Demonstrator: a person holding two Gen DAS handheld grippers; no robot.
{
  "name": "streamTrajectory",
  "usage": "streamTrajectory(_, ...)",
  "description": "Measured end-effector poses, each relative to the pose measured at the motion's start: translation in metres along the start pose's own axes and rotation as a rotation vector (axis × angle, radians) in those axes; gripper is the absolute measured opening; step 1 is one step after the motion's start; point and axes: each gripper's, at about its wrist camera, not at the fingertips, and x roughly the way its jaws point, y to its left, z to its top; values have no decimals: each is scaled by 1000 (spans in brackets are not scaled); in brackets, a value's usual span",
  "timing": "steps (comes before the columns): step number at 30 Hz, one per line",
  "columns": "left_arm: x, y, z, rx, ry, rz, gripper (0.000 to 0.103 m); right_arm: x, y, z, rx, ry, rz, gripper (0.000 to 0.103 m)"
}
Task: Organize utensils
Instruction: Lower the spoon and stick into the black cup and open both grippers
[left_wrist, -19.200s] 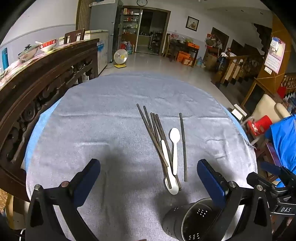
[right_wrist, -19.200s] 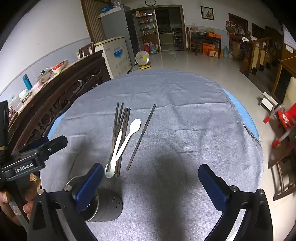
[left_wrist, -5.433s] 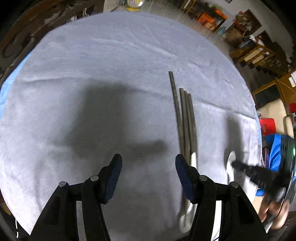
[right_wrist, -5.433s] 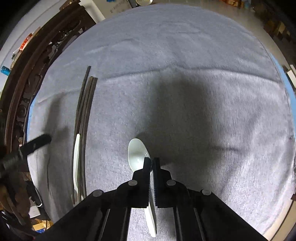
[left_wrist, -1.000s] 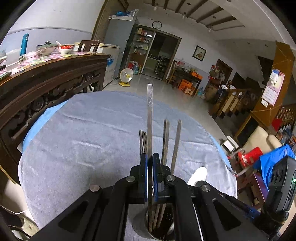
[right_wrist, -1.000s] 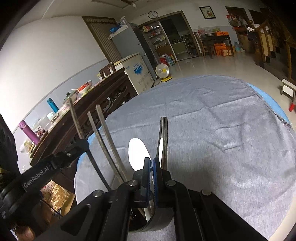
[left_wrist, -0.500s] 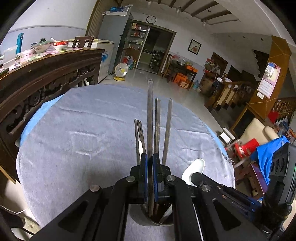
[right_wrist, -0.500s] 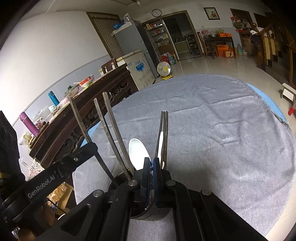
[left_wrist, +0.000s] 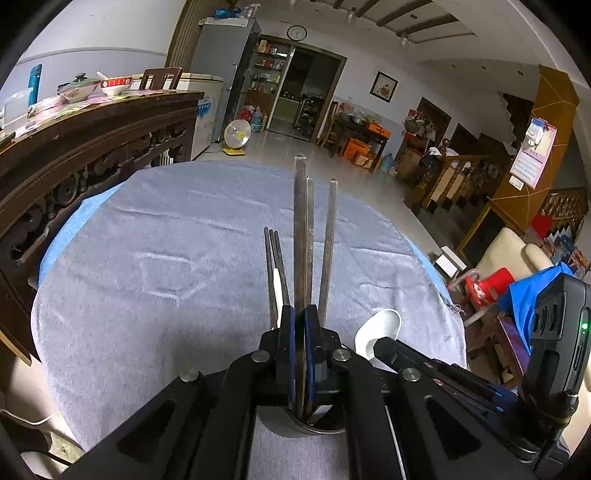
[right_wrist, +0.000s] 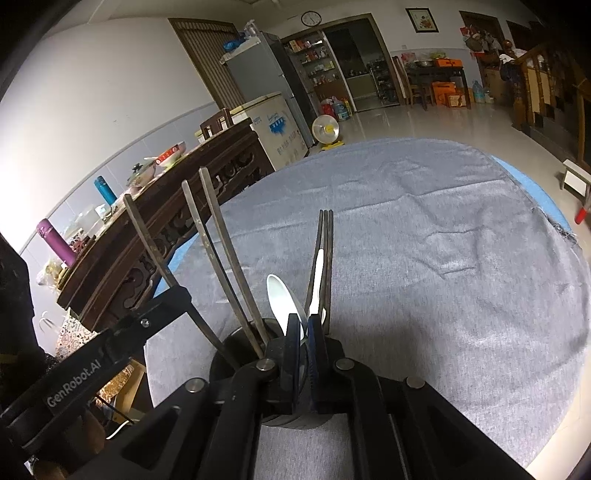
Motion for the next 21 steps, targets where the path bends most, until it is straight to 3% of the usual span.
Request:
streamTrajectory(7, -4, -1, 1, 4, 6, -8, 7, -2, -2, 1, 10, 2, -3, 7)
streamTrajectory(9, -7, 0, 2, -2, 10, -17, 14, -4, -3, 2, 12, 0, -6, 7)
streamTrajectory(10, -9, 0, 3, -5, 10, -22, 26, -5, -3, 2, 14, -3, -7, 13)
streamTrajectory(11, -12, 1, 4, -13, 2, -25, 40, -6, -4, 1, 16, -6, -5, 26)
streamTrajectory(12, -16, 2, 5, -17, -8, -26, 44, -8, -4, 1, 17, -10, -2, 32)
streamTrajectory(13, -21, 2, 6, -20, -23, -28, 46, -10, -5, 1, 21, -18, -2, 37)
streamTrajectory(16, -33, 5, 11, -32, -43, -41, 47, -17, -10, 2, 42, -34, 5, 37)
streamTrajectory(19, -51, 17, 19, -74, -96, -37, 56, -28, -19, 5, 68, -55, 2, 39)
streamTrajectory(21, -60, 26, 23, -108, -129, -26, 57, -33, -27, 7, 94, -68, 1, 46)
